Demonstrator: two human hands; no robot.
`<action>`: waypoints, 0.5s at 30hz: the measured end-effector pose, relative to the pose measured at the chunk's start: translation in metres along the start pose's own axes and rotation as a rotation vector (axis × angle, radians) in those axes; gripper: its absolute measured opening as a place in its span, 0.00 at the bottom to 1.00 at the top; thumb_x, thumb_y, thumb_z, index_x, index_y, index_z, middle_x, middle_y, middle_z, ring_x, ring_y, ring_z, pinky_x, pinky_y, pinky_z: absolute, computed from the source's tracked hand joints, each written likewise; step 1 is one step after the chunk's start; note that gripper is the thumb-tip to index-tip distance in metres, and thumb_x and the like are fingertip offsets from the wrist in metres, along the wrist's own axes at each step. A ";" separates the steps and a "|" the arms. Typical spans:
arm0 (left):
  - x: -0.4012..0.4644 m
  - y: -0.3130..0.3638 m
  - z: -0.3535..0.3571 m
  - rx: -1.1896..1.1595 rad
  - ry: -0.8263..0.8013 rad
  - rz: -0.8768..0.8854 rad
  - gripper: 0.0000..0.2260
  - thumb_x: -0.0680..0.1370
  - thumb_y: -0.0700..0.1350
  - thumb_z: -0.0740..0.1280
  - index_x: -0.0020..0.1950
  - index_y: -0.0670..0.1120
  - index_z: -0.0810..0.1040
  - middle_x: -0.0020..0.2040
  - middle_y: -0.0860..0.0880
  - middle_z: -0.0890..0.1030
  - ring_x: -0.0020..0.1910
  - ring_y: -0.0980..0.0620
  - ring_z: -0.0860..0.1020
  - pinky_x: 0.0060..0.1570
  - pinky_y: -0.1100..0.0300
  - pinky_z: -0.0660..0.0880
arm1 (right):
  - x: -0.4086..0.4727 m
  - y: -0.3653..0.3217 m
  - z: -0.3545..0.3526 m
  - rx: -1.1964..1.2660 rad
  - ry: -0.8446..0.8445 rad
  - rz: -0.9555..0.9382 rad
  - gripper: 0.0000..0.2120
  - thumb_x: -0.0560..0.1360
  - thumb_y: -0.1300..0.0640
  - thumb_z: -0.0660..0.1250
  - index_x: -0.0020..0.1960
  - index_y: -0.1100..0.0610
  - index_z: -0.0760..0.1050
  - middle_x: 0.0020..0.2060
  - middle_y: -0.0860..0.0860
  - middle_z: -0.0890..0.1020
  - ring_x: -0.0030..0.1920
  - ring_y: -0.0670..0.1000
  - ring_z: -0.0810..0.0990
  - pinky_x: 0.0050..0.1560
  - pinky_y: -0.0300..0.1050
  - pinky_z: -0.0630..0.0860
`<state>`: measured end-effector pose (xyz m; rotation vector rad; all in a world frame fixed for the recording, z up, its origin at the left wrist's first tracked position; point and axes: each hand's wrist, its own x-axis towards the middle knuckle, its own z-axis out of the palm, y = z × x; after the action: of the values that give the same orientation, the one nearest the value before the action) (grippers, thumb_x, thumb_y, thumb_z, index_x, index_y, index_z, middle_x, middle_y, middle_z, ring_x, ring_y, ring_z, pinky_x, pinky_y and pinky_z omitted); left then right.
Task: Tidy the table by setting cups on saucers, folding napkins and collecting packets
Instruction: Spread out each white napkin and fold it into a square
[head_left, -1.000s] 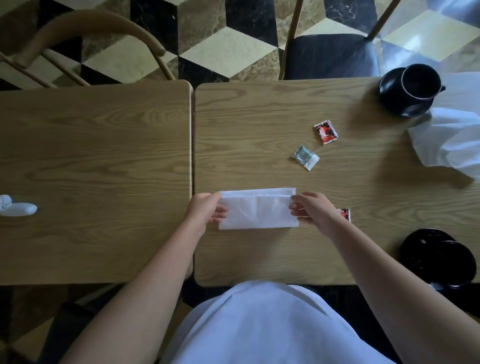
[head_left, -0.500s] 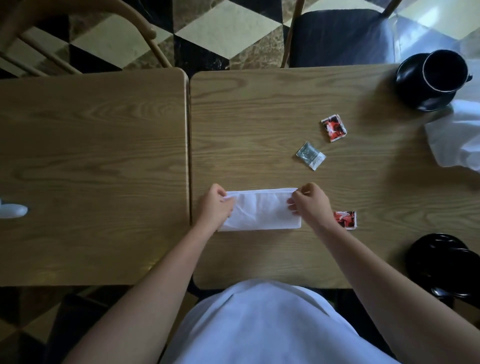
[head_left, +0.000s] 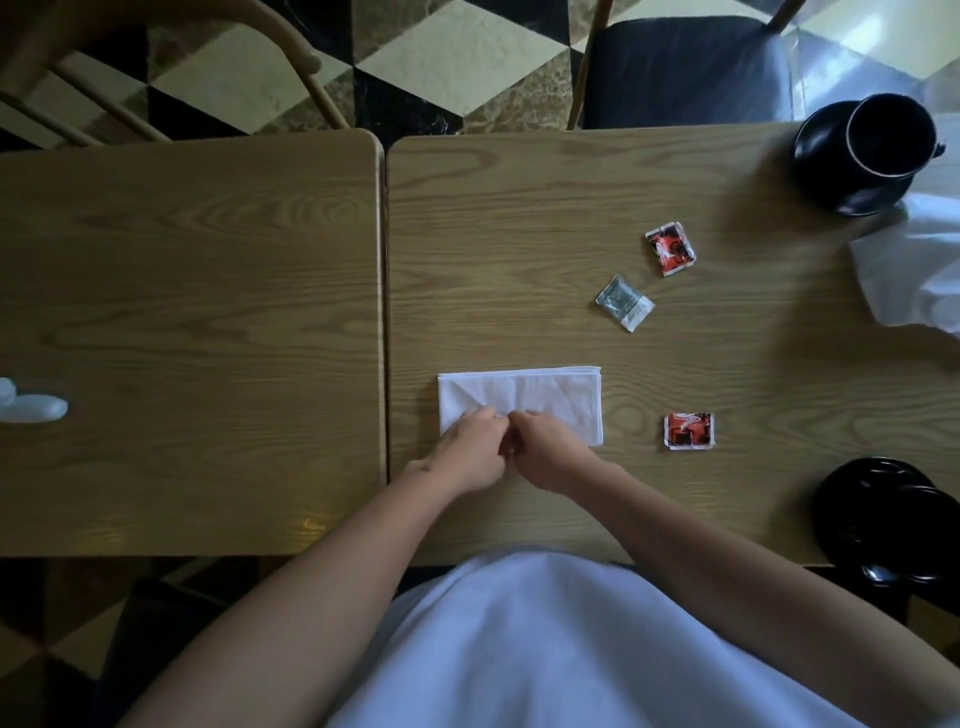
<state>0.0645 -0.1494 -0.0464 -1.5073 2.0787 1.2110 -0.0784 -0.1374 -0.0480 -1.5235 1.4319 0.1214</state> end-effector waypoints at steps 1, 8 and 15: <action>0.000 -0.002 0.000 -0.011 0.016 -0.014 0.10 0.74 0.41 0.63 0.54 0.45 0.78 0.55 0.43 0.77 0.58 0.42 0.76 0.56 0.52 0.72 | -0.001 0.003 -0.001 0.010 -0.007 -0.002 0.09 0.74 0.62 0.63 0.52 0.60 0.77 0.51 0.58 0.82 0.53 0.60 0.80 0.51 0.50 0.76; -0.011 -0.036 0.000 0.026 0.126 -0.158 0.10 0.75 0.38 0.60 0.43 0.39 0.80 0.51 0.39 0.81 0.53 0.38 0.77 0.52 0.49 0.74 | -0.019 0.050 -0.028 -0.089 0.026 0.222 0.11 0.77 0.61 0.58 0.54 0.53 0.77 0.52 0.56 0.83 0.51 0.59 0.81 0.47 0.47 0.76; -0.018 -0.001 0.009 -0.676 0.296 -0.579 0.10 0.75 0.37 0.62 0.34 0.46 0.70 0.35 0.47 0.74 0.36 0.48 0.72 0.33 0.58 0.63 | -0.002 0.035 -0.058 -0.171 0.158 0.203 0.11 0.75 0.59 0.62 0.56 0.54 0.78 0.54 0.56 0.82 0.53 0.60 0.80 0.47 0.48 0.75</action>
<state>0.0701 -0.1313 -0.0407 -2.4844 1.2210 1.5774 -0.1373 -0.1697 -0.0378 -1.5494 1.7389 0.2571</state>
